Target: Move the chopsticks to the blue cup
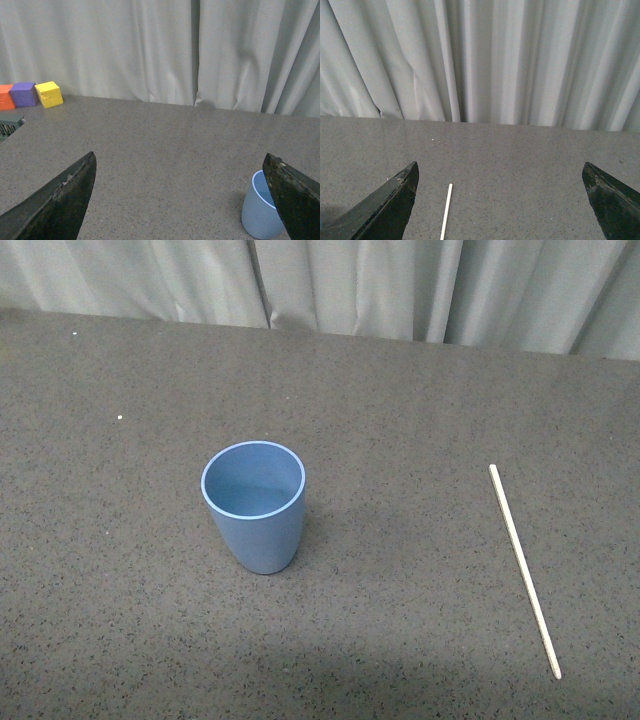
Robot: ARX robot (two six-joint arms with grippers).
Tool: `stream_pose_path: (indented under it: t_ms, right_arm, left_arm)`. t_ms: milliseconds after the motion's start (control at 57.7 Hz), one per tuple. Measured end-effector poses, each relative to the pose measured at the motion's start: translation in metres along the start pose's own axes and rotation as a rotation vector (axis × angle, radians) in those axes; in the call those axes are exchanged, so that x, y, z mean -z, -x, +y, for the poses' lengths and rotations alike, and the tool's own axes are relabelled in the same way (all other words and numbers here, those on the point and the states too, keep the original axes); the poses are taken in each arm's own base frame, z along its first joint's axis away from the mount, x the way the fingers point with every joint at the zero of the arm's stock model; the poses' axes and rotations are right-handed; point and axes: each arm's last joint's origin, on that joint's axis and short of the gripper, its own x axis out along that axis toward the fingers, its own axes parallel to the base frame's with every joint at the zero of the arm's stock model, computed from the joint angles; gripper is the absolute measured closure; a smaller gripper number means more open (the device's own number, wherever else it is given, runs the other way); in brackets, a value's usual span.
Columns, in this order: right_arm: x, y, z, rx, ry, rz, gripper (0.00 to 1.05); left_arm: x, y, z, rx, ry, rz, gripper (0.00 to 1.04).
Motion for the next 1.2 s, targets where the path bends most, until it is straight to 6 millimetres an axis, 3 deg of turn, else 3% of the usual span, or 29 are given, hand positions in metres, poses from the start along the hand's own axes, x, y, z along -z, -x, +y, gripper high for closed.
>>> stream_pose_path:
  t_ms: [1092,1197]
  right_arm:
    - [0.0001,0.0000,-0.0001,0.004,0.001,0.002,0.09]
    - [0.0004,-0.0064,0.0019,0.108,0.157,0.180,0.09]
  left_arm:
    - [0.0000,0.0000,0.0000,0.000,0.000,0.000,0.07]
    - [0.0000,0.0000,0.0000,-0.001,0.000,0.000,0.07]
